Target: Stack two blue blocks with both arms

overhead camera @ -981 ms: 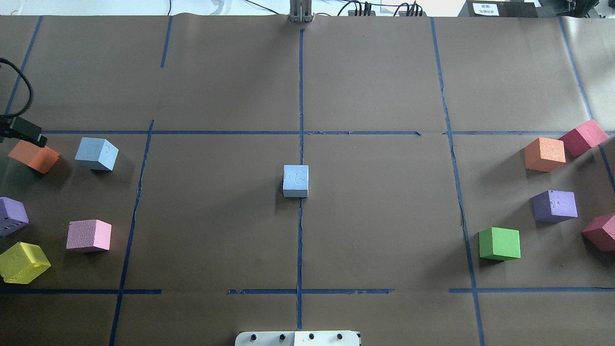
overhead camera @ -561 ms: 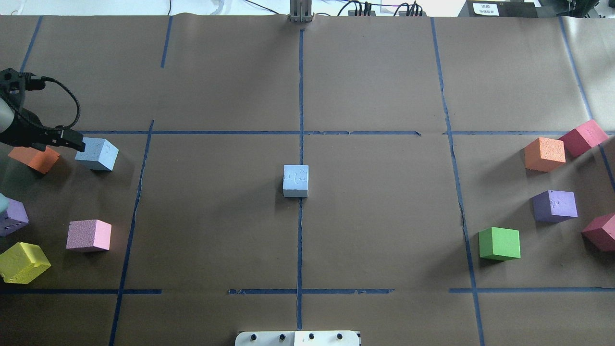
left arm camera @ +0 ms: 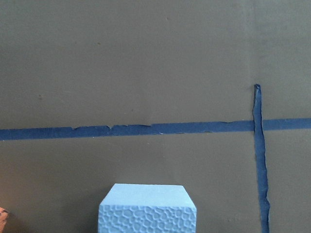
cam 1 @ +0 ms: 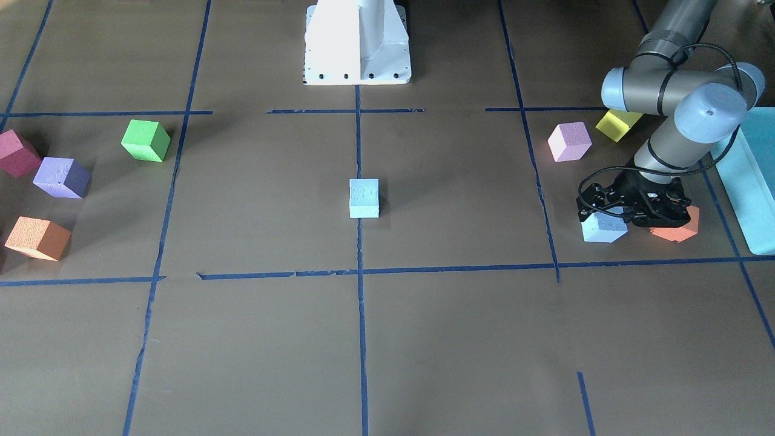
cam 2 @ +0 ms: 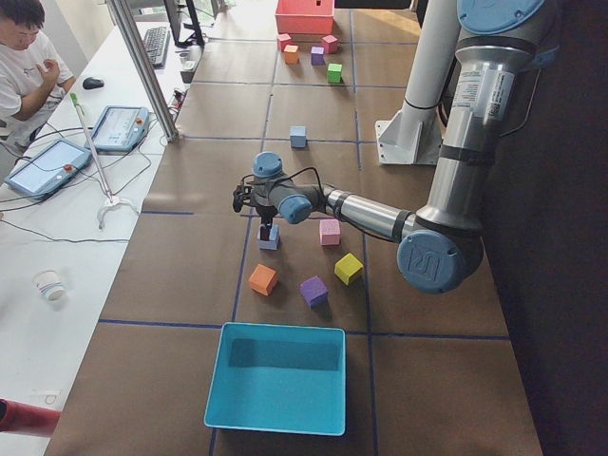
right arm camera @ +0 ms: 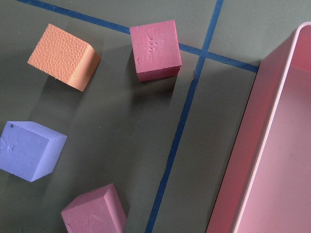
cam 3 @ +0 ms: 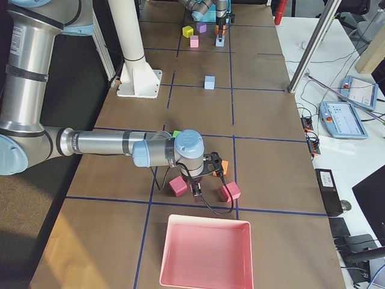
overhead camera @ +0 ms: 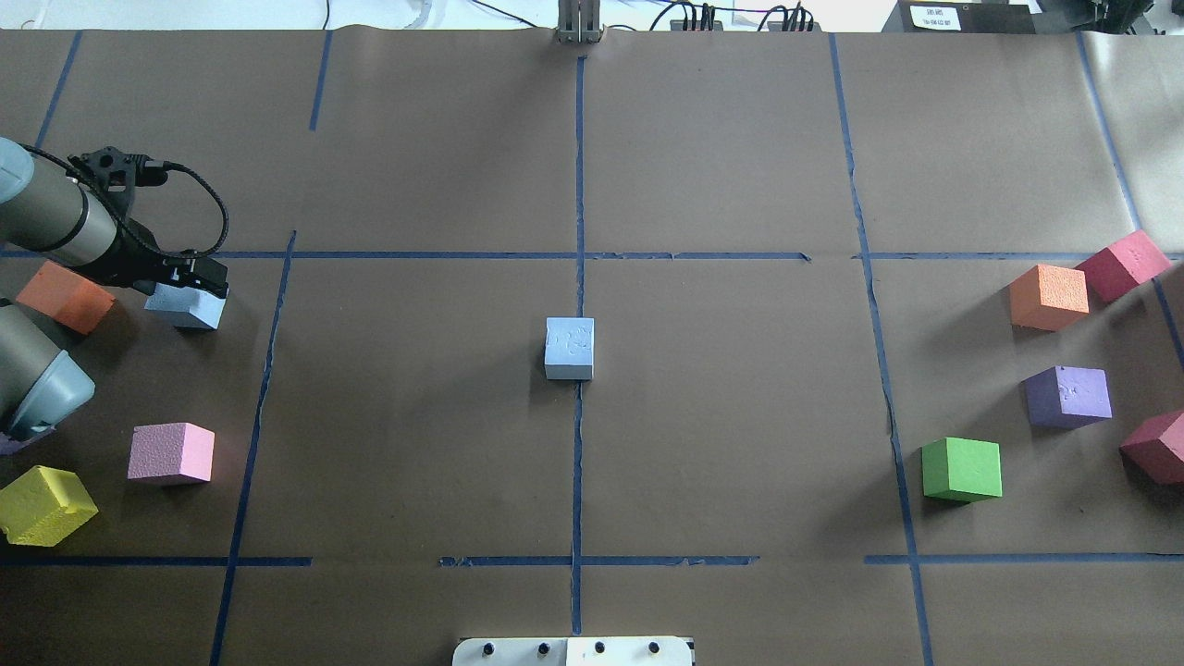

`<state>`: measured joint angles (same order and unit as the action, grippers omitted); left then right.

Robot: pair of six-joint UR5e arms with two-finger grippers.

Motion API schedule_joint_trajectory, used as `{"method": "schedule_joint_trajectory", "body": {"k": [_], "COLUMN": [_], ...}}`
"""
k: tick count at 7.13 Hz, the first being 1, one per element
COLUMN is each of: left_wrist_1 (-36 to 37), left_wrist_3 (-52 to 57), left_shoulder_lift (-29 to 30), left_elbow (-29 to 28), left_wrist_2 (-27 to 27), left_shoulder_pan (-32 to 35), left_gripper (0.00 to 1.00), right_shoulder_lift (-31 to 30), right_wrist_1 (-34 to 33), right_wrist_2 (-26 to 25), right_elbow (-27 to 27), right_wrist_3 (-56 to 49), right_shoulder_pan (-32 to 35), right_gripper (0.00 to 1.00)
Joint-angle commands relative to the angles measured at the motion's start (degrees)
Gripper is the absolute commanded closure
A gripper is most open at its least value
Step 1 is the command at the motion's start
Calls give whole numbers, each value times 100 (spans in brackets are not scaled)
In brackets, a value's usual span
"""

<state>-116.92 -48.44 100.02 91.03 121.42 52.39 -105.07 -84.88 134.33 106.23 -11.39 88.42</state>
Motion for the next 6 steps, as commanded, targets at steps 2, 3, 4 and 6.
{"method": "schedule_joint_trajectory", "body": {"k": [2,3,4,6], "left_wrist_1": [-6,-15,-24,20], "left_wrist_3": [18,18,10,1], "left_shoulder_lift": [43,113,140,254], "left_elbow": [-208,-261,-305,-200], "left_wrist_2": [-241,-241,-241,-198], "left_shoulder_pan": [-167,-176,-228,-229], "left_gripper": [0,1,26,91], "right_shoulder_lift": [-5,-13,-5,-5], "right_wrist_1": [-2,-2,-2,-2], "right_wrist_2": [6,6,-3,6], "right_elbow": [-6,-6,-6,-15], "right_wrist_3": [-4,-13,-4,14], "right_shoulder_pan": [0,0,0,0], "right_gripper": [0,0,0,0]}}
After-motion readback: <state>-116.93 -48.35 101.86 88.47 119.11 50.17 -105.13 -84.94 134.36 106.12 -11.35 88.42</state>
